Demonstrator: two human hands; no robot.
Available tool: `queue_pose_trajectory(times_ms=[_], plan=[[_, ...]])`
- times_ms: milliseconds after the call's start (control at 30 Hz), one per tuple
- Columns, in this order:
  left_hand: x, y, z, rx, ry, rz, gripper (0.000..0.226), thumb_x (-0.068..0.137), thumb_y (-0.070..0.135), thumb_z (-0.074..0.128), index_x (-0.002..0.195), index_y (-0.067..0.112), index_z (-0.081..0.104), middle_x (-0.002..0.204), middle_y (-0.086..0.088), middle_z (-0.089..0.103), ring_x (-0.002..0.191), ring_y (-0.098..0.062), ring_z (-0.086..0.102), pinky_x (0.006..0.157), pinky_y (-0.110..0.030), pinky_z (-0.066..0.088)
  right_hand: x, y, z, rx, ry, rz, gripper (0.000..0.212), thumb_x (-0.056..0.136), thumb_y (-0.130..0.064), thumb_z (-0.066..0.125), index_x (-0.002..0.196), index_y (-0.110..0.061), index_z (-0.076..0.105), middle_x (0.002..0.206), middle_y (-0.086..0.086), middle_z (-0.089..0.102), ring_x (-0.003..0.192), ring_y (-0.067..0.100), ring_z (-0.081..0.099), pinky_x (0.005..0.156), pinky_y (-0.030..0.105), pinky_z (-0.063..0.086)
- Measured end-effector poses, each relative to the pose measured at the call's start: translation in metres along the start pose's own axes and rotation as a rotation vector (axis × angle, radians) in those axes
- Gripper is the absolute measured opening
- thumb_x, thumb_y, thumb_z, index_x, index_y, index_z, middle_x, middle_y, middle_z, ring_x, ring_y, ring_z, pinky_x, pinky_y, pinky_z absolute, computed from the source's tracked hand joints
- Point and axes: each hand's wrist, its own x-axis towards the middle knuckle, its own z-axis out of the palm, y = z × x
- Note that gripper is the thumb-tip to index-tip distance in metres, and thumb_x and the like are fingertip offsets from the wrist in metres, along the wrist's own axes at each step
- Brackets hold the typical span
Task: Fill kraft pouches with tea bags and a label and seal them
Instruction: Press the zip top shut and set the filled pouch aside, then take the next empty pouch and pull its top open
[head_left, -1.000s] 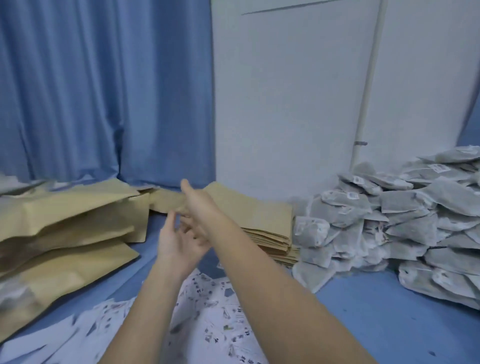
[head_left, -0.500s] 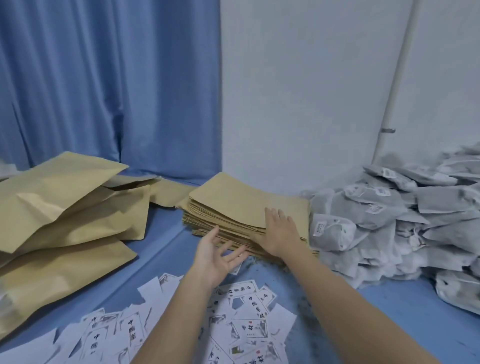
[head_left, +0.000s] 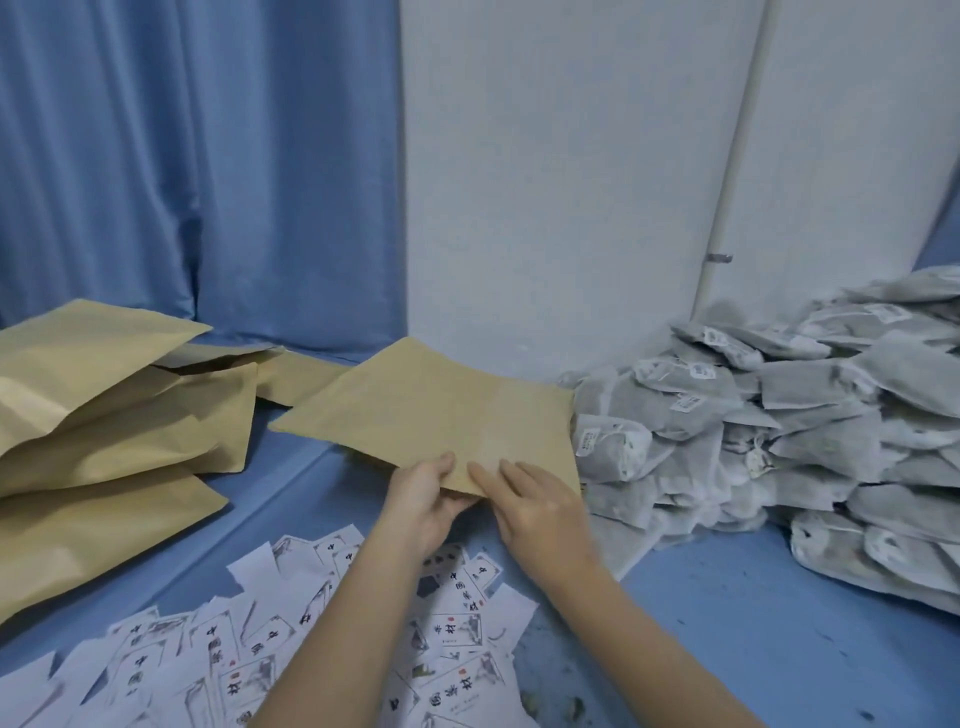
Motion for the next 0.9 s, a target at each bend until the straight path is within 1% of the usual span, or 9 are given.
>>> queue_pose_trajectory(times_ms=[100,167,233,300,433,533,733,800,900], plan=[[-0.017,-0.003,0.009,0.178,0.157,0.185,0.025,0.095,-0.007,0.041,0.115,0.000,0.055,0.107,-0.018,0.064,0.094,-0.033,0.062,0.080,-0.040,0.055,-0.001,-0.011,-0.024,0.187,-0.264,0.049,0.036,0.080,-0.023,0.071,0.115,-0.016,0.066,0.100,0.008,0.067,0.099,0.029,0.062,0.090,0.038,0.048],[-0.030,-0.004,0.013,0.453,0.258,0.361,0.030,0.094,-0.001,0.042,0.122,0.002,0.053,0.120,-0.018,0.061,0.107,-0.033,0.058,0.088,-0.035,0.048,0.003,-0.015,-0.044,0.451,-0.462,0.199,0.043,0.094,-0.034,0.051,0.134,-0.021,0.048,0.129,0.005,0.053,0.122,0.023,0.045,0.102,0.029,0.032],[-0.046,-0.003,0.016,0.765,0.287,0.595,0.047,0.092,0.000,0.041,0.137,0.012,0.045,0.116,-0.016,0.061,0.099,-0.031,0.056,0.075,-0.022,0.038,0.009,-0.016,-0.065,0.691,-0.464,0.416,0.043,0.097,-0.042,0.040,0.139,-0.029,0.041,0.142,-0.009,0.043,0.129,0.005,0.037,0.104,0.019,0.027],[-0.063,0.000,0.022,0.990,0.181,0.795,0.074,0.084,-0.009,0.038,0.146,0.030,0.031,0.110,-0.011,0.060,0.091,-0.028,0.054,0.072,-0.018,0.038,0.022,-0.018,-0.089,0.906,-0.365,0.685,0.034,0.097,-0.046,0.036,0.124,-0.035,0.054,0.130,-0.014,0.055,0.118,-0.002,0.047,0.100,0.018,0.034],[-0.081,-0.009,0.027,1.536,0.164,1.035,0.095,0.080,-0.019,0.035,0.150,0.035,0.000,0.150,-0.011,0.029,0.115,-0.030,0.047,0.094,-0.037,0.041,0.039,0.001,-0.137,1.504,0.015,1.248,0.034,0.098,-0.018,0.039,0.075,-0.014,0.064,0.072,0.005,0.065,0.079,0.019,0.065,0.081,0.041,0.054],[-0.087,-0.023,0.019,1.861,0.201,1.083,0.092,0.088,-0.011,0.035,0.137,0.034,-0.029,0.151,-0.013,0.016,0.124,-0.026,0.036,0.104,-0.034,0.032,0.024,0.021,-0.167,1.503,0.204,1.313,0.033,0.092,-0.030,0.056,0.065,-0.016,0.071,0.065,-0.001,0.067,0.059,0.015,0.064,0.051,0.024,0.051],[-0.089,-0.050,0.000,2.123,0.117,0.856,0.091,0.090,0.000,0.044,0.145,0.034,-0.021,0.155,-0.014,0.005,0.138,-0.031,0.020,0.114,-0.043,0.019,-0.007,0.043,-0.172,1.365,0.093,1.354,0.016,0.091,-0.016,0.057,0.084,-0.002,0.059,0.069,0.010,0.057,0.056,0.018,0.054,0.047,0.021,0.045],[-0.088,-0.055,-0.002,2.143,-0.024,0.603,0.091,0.091,0.016,0.051,0.146,0.035,-0.019,0.156,-0.016,-0.005,0.142,-0.036,0.010,0.116,-0.048,0.012,-0.013,0.048,-0.166,1.271,0.030,1.396,0.007,0.088,-0.010,0.058,0.089,-0.004,0.056,0.081,0.014,0.049,0.073,0.025,0.046,0.064,0.030,0.045],[-0.088,-0.056,0.002,1.976,-0.331,0.206,0.118,0.073,0.034,0.070,0.148,0.027,-0.020,0.156,-0.010,-0.021,0.144,-0.030,-0.018,0.117,-0.049,-0.001,-0.021,0.049,-0.158,1.225,-0.013,1.456,0.009,0.084,-0.006,0.062,0.081,0.003,0.060,0.077,0.017,0.058,0.069,0.026,0.056,0.070,0.031,0.055]])
